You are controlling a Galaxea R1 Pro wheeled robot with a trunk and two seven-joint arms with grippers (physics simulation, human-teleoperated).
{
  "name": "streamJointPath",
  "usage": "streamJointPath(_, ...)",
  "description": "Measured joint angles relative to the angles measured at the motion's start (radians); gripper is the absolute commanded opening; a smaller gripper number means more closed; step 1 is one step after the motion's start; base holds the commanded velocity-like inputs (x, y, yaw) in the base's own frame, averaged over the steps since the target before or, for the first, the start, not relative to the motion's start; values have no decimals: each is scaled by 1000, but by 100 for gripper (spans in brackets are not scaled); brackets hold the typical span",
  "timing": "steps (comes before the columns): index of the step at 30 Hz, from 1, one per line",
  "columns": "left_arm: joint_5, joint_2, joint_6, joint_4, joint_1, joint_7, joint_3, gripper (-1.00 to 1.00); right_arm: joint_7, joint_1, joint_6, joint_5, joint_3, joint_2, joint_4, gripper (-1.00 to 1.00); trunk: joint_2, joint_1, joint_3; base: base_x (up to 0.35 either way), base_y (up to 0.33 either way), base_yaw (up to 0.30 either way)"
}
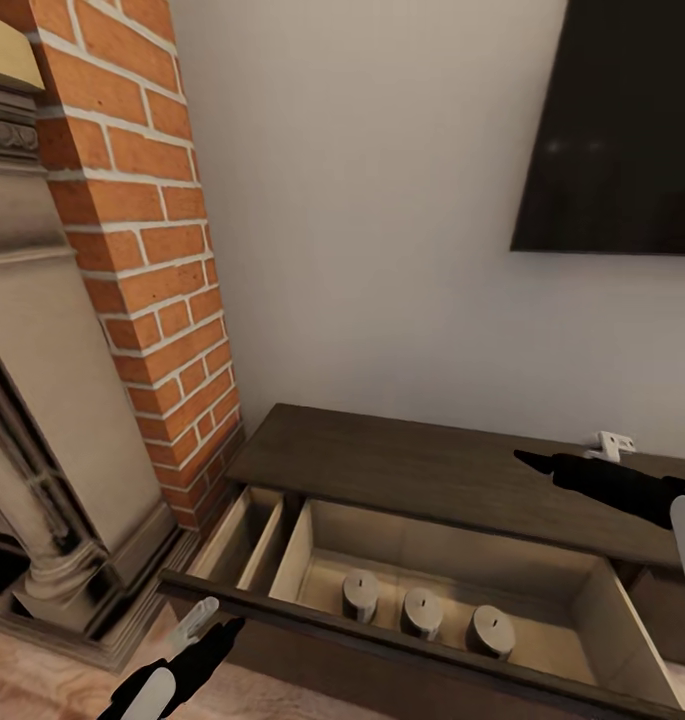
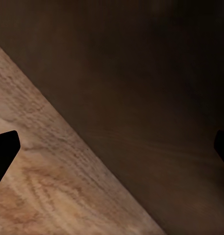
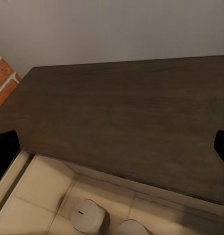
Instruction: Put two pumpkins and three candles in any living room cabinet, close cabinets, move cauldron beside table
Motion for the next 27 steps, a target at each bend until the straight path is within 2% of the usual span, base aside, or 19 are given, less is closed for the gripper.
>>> streamJointPath(7, 0, 1, 1, 0, 0, -2, 0, 100, 0, 0, 0, 0, -1, 0, 1, 100, 0, 0, 0, 307, 0, -9)
streamJointPath(14, -5, 1, 1, 0, -1, -3, 3, 100, 0, -1, 0, 0, -1, 0, 0, 100, 0, 0, 0, 323, 0, -204)
streamJointPath(21, -2, 1, 1, 0, -1, -2, 3, 100, 0, 0, 0, -1, -1, 0, 1, 100, 0, 0, 0, 75, 0, -252)
streamJointPath(27, 1, 1, 0, -1, -1, -3, 2, 100, 1, 0, 0, -1, -1, 0, 0, 100, 0, 0, 0, 7, 0, -68)
